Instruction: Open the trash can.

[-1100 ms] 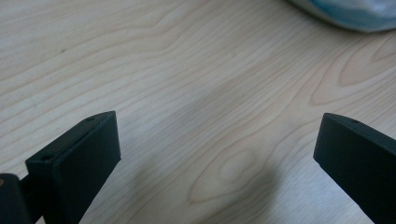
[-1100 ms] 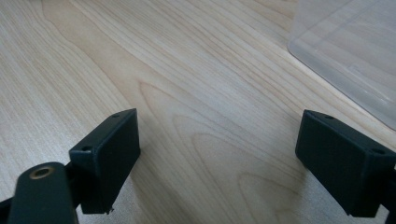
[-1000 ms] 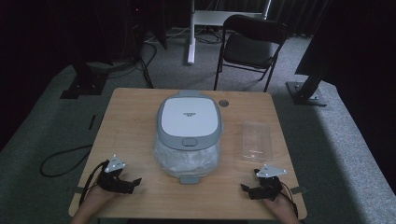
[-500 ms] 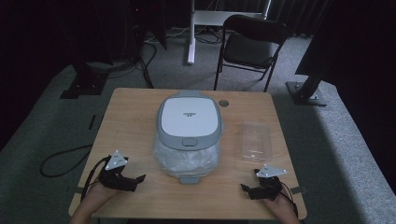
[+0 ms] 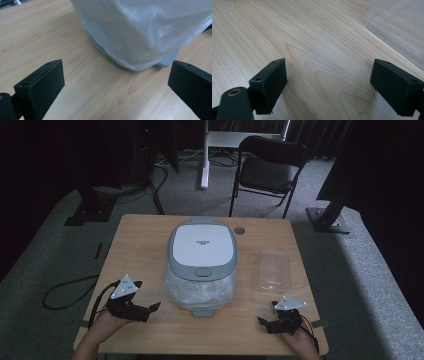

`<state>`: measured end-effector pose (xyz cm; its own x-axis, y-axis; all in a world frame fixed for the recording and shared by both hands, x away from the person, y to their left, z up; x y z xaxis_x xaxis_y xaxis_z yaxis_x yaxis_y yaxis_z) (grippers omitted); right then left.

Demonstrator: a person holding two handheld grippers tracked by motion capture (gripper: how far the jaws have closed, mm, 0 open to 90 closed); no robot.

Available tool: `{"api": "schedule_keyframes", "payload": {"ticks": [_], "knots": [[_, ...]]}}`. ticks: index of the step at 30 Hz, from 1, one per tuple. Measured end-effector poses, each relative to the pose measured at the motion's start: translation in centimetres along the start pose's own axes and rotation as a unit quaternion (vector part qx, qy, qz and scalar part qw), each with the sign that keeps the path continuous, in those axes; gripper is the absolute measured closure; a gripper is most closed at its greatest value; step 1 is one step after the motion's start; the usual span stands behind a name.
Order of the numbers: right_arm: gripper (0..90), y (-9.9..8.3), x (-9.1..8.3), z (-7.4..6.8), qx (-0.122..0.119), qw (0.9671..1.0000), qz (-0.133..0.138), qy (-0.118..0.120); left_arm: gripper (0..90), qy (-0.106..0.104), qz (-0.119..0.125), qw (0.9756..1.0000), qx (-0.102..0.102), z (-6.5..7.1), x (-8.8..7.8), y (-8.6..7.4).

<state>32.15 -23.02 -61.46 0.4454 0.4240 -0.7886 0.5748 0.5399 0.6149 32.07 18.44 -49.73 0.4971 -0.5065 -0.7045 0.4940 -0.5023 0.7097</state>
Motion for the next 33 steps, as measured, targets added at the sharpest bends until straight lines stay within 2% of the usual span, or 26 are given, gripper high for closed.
{"api": "schedule_keyframes", "payload": {"ticks": [5,7,12,14,16,17,23,25,27,28,31,32,33], "knots": [[13.2,0.0,0.0,0.0,0.0,1.0,-0.001,0.0,1.5,-0.004,0.013,0.9999,0.006,0.4,-0.7,1.3],[13.1,0.0,0.0,0.0,0.001,1.0,0.0,-0.001,1.5,-0.016,0.027,0.9994,0.011,0.8,-1.5,2.4],[13.1,0.0,0.0,0.0,0.001,1.0,0.0,-0.001,1.5,-0.016,0.037,0.9989,0.023,1.1,-2.3,3.8],[13.2,0.0,0.0,0.0,0.001,1.0,0.0,-0.001,1.5,-0.023,0.048,0.9982,0.026,1.3,-2.8,4.8],[13.2,0.0,0.0,0.0,0.001,1.0,0.0,-0.001,1.5,-0.025,0.053,0.9979,0.029,1.4,-3.0,5.1],[13.1,0.0,0.0,0.0,0.001,1.0,0.0,-0.001,1.5,-0.028,0.06,0.9972,0.034,1.7,-3.4,5.8],[13.2,0.0,0.0,0.0,0.001,1.0,0.0,-0.001,1.5,-0.031,0.068,0.9961,0.047,2.1,-4.1,7.2],[13.2,0.0,0.0,0.0,0.001,1.0,0.0,-0.001,1.5,-0.052,0.078,0.9946,0.043,2.6,-4.6,7.8],[13.2,0.0,0.0,0.1,0.001,1.0,0.0,-0.001,1.5,-0.054,0.084,0.9938,0.049,2.9,-5.1,8.4],[13.1,0.0,0.0,0.1,0.002,1.0,0.0,-0.002,1.5,-0.062,0.095,0.9924,0.049,3.1,-5.6,9.0],[13.2,0.0,0.0,0.1,0.002,1.0,0.0,-0.002,1.5,-0.063,0.101,0.9914,0.055,3.3,-6.1,9.6],[13.2,0.0,0.0,0.1,0.002,1.0,0.0,-0.002,1.5,-0.075,0.109,0.9896,0.055,3.6,-6.4,10.2],[13.2,0.0,0.0,0.1,0.002,1.0,0.0,-0.002,1.5,-0.072,0.111,0.9894,0.059,3.7,-6.4,10.6]]}}
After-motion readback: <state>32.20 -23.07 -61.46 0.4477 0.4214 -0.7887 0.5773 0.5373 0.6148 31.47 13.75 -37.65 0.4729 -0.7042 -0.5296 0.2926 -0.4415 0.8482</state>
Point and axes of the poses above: each handheld gripper's, and its own axes: x roughly forward along the jaws, y roughly out of its top, z roughly to its right, the point moved 9 cm from there along x, roughly forward along the jaws, and after that the axes turned 9 degrees about -z, right-handed, at the moved point
